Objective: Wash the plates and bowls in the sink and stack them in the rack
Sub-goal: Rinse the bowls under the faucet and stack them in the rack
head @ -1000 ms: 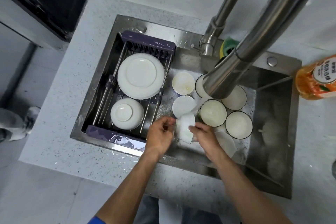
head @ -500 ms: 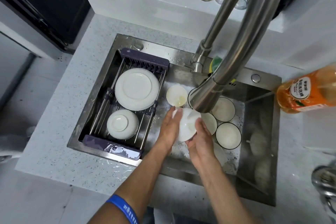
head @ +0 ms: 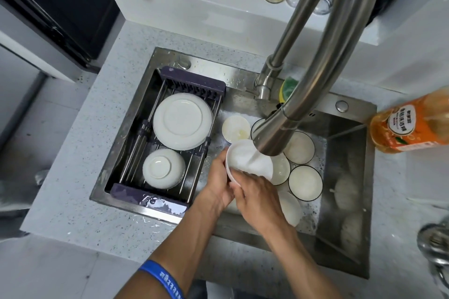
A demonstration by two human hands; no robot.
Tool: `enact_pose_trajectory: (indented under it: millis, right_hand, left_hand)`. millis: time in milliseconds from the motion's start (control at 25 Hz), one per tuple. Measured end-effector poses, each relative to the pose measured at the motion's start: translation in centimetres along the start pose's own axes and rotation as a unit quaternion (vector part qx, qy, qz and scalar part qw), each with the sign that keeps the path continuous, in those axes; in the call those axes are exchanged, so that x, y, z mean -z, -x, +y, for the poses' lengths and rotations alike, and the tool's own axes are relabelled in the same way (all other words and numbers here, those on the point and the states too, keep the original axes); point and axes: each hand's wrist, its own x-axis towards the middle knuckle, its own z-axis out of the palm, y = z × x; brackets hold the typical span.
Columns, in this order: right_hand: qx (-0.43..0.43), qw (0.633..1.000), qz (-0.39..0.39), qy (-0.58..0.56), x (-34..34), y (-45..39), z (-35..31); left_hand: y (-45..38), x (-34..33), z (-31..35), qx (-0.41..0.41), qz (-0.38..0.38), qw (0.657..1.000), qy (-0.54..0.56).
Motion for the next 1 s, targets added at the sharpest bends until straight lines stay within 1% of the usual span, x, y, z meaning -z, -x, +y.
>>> enact_pose_trajectory:
  millis: [40,120,200,280,360,440,560,640,680,720,760,800,840,880,920,960,1000]
  right_hand:
    - [0.005,0.999,0.001,0.039,0.0,0.4,0.2]
    - [0.012,0.995,0.013,0.103,0.0,0.9,0.5]
    - [-0.01,0.992,-0.002,0.129,-0.2,0.7,0.6]
    - [-0.06,0.988,-0.028,0.139,-0.5,0.3,0.8]
    - [-0.063,0.986,-0.032,0.149,-0.9,0.1,0.9]
    - [-0.048,0.99,-0.031,0.128,-1.2,0.3,1.1]
    - [-0.066,0.991,-0.002,0.119,-0.7,0.5,1.3]
    - [-0.052,0.992,0.0,0.113,-0.8,0.7,1.1]
    - [-0.057,0.996,0.007,0.068,-1.2,0.5,1.2]
    - [-0.096,0.995,0.019,-0.026,-1.2,-0.1,1.2]
    - [-0.168,0.969,0.035,-0.176,-1.2,-0.9,1.2]
    - [-0.236,0.905,0.054,-0.351,-1.2,-1.6,1.2]
    - [-0.285,0.816,0.081,-0.497,-1.1,-1.9,1.4]
    - [-0.318,0.732,0.109,-0.593,-0.8,-1.8,1.4]
    - [-0.339,0.664,0.124,-0.655,-0.7,-1.4,1.6]
    - [-0.351,0.606,0.133,-0.701,-0.6,-1.0,1.7]
    - [-0.364,0.564,0.14,-0.728,-0.5,-0.6,1.8]
  left_hand:
    - [0.2,-0.1,0.1,-0.002,0.001,1.0,-0.026]
    - [0.3,-0.1,0.3,-0.018,0.026,0.995,-0.092]
    - [0.8,-0.2,0.5,-0.035,0.039,0.992,-0.115]
    - [1.0,0.5,0.6,-0.058,0.051,0.988,-0.136]
    - [1.4,0.9,0.9,-0.085,0.057,0.983,-0.155]
    - [1.6,0.5,0.9,-0.098,0.053,0.982,-0.153]
    - [1.7,0.3,0.9,-0.104,0.06,0.979,-0.165]
    - [1.8,0.4,0.6,-0.144,0.072,0.969,-0.188]
    - [1.9,0.5,0.2,-0.174,0.074,0.962,-0.197]
    - [1.8,0.8,-0.1,-0.203,0.068,0.955,-0.206]
    - [1.8,0.9,-0.2,-0.226,0.06,0.946,-0.225]
    - [1.7,0.8,-0.4,-0.239,0.046,0.936,-0.253]
    - [1.4,0.8,-0.4,-0.243,0.034,0.924,-0.294]
    - [1.1,0.6,-0.5,-0.242,0.011,0.912,-0.33]
    - [0.8,0.1,-0.6,-0.234,0.003,0.902,-0.362]
    - [0.9,-0.8,-0.5,-0.217,0.007,0.899,-0.381]
    - [0.9,-1.7,-0.3,-0.202,0.022,0.896,-0.395]
